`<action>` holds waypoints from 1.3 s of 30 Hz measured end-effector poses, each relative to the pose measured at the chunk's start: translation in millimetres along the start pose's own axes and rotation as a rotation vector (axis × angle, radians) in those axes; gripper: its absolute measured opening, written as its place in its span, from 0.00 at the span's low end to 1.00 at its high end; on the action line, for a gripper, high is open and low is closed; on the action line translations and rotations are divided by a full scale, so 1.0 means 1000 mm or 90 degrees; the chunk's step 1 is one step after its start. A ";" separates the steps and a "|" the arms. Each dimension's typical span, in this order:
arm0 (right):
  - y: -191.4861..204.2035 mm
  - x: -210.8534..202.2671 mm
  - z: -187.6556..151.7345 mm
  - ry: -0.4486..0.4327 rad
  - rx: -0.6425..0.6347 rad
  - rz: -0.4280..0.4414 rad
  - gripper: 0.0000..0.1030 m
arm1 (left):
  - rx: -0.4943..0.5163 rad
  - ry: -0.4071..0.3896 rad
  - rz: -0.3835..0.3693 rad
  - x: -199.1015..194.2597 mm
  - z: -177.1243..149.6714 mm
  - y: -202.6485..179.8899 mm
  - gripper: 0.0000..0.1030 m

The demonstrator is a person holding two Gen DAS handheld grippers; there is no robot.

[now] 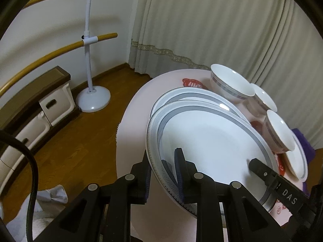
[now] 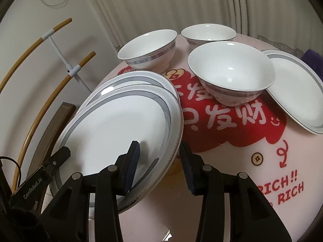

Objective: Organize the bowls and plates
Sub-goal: 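Carry the held plate over another grey-rimmed plate and lower it onto it, then open the left tool while the right tool opens, releasing the plate onto the stack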

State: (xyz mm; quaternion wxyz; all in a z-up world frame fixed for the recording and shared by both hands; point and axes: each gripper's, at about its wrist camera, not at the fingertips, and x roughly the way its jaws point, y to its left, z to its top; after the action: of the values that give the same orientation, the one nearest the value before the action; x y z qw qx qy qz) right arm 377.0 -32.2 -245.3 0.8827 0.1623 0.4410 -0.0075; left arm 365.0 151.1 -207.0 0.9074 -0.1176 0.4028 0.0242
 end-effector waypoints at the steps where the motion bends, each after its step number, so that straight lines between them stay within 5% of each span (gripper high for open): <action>1: -0.001 0.001 0.000 0.001 0.003 0.001 0.40 | 0.004 -0.002 0.006 0.000 0.000 -0.002 0.20; 39: -0.007 0.030 0.015 -0.010 -0.006 0.011 0.42 | 0.065 -0.009 0.078 0.042 0.004 -0.029 0.26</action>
State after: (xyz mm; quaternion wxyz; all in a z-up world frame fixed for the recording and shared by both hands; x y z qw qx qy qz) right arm 405.9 -38.8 -262.7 0.8868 0.1620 0.4329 0.0012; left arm 399.9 121.6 -229.5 0.9119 -0.0462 0.4034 0.0596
